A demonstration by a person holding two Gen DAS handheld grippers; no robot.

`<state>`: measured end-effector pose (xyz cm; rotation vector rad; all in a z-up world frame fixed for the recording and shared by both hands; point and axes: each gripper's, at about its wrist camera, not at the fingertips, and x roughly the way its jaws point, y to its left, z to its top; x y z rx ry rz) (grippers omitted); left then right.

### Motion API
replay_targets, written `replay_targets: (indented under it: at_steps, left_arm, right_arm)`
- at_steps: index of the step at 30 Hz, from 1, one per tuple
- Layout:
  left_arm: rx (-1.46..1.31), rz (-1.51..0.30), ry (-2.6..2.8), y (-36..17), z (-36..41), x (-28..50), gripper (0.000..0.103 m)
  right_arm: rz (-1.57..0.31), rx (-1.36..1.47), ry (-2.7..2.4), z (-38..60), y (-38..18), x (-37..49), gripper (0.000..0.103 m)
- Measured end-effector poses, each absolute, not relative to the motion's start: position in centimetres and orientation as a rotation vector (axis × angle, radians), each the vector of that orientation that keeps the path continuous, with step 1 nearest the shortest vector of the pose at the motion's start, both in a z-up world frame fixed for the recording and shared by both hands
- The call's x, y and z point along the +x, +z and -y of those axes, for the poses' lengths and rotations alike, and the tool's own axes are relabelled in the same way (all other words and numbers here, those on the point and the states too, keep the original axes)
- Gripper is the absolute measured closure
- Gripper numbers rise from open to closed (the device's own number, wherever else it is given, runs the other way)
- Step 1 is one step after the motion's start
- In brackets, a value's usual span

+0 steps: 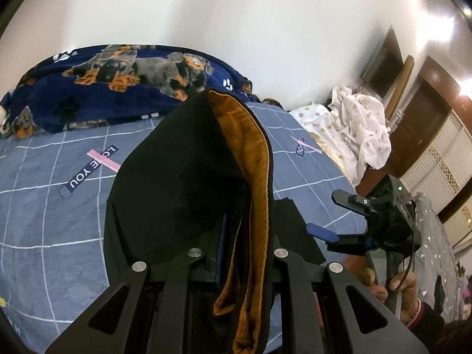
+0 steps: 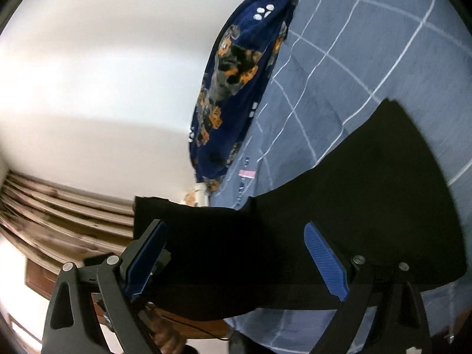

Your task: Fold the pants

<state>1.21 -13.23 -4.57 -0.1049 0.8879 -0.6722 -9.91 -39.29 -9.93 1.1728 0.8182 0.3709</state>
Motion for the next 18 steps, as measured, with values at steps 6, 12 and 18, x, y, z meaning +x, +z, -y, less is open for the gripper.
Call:
replay_targets:
  at_steps: [6, 12, 18]
  left_arm:
    - [-0.086, -0.903, -0.69, -4.9, 14.6, 1.3, 0.087]
    - [-0.072, -0.922, -0.707, -5.4, 15.9, 1.5, 0.087]
    - [-0.047, -0.942, -0.728, -5.8, 17.7, 1.4, 0.087]
  right_arm:
    - [-0.799, 1.176, 0.349, 40.2, -9.1, -11.1, 0.009]
    - [-0.753, 1.135, 0.28, 42.1, -8.1, -12.4, 0.009]
    - [-0.737, 1.176, 0.235, 44.0, -8.8, -13.2, 0.009]
